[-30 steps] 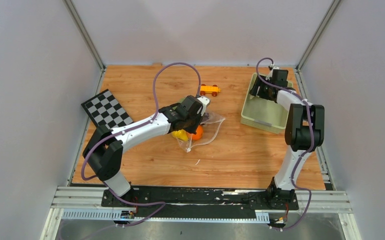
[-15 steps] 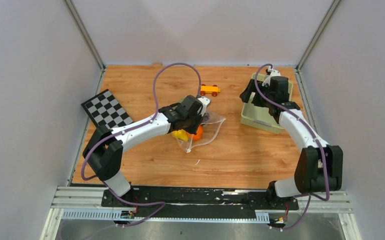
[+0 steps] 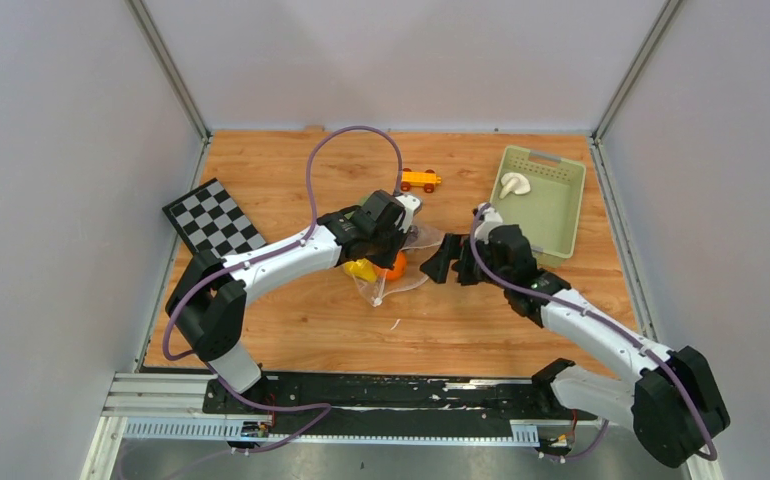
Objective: Open the zip-top bag and remove the fake food
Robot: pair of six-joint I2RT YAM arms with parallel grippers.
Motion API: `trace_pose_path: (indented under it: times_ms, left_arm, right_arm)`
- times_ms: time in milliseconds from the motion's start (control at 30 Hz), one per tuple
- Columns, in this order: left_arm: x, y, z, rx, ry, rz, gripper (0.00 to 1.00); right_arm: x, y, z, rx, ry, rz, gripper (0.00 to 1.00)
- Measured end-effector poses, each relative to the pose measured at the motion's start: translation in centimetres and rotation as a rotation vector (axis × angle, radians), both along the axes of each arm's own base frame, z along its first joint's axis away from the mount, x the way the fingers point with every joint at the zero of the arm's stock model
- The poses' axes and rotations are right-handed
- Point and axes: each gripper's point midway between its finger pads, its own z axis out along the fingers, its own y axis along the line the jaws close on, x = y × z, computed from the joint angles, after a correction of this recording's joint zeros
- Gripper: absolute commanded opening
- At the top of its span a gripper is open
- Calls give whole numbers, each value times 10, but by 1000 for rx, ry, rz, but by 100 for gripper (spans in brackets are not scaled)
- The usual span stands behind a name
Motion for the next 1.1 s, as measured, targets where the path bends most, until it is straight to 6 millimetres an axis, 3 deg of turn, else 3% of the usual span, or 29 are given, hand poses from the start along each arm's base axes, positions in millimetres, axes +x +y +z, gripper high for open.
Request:
trace_pose_path:
  times_ms: [133,233,633,1100]
  left_arm:
    - [0,0,0,0,1,-1,0]
    - [0,0,0,2,0,-3,0]
    - [3,0,10,6,-11,-11,0]
    - [0,-2,12,3,2,-27,0]
  right_arm:
    - [-23,23,-17,4,-36,77,96]
    - [-26,34,-24,-8,-89,110,96]
    - [3,66,-53,-106,-437,258,91]
    - [30,97,-83,-77,-621,303,89]
